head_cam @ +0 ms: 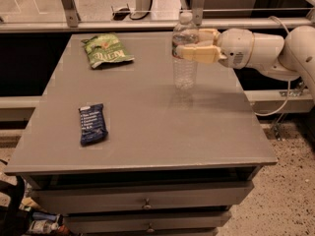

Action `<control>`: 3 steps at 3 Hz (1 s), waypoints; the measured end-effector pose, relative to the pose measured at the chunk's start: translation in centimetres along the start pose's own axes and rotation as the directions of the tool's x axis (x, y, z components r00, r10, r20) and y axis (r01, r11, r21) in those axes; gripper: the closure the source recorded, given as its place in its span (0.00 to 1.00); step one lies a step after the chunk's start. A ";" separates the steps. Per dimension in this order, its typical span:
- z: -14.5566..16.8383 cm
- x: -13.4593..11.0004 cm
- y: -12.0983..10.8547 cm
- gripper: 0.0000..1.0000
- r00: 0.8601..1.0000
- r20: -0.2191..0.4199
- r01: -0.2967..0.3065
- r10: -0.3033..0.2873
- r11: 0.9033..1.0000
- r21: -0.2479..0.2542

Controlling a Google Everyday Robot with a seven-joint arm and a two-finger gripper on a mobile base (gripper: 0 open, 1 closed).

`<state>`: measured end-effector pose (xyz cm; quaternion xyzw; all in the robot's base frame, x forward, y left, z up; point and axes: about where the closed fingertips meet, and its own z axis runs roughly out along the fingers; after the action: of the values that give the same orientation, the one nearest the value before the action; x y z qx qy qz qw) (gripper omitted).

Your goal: Place water bottle upright

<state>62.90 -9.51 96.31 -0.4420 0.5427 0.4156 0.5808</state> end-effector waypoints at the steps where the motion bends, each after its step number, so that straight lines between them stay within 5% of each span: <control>1: 0.5 0.9 0.7 1.00 1.000 0.009 -0.026 0.026 1.000 -0.017; 3: 0.3 2.7 2.0 1.00 0.998 0.032 -0.060 0.060 0.998 -0.022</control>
Offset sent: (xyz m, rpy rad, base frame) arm -0.0163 0.0083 -0.0278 0.0449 0.0624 0.0322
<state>61.20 -8.70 93.55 -0.4248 0.5417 0.4458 0.5722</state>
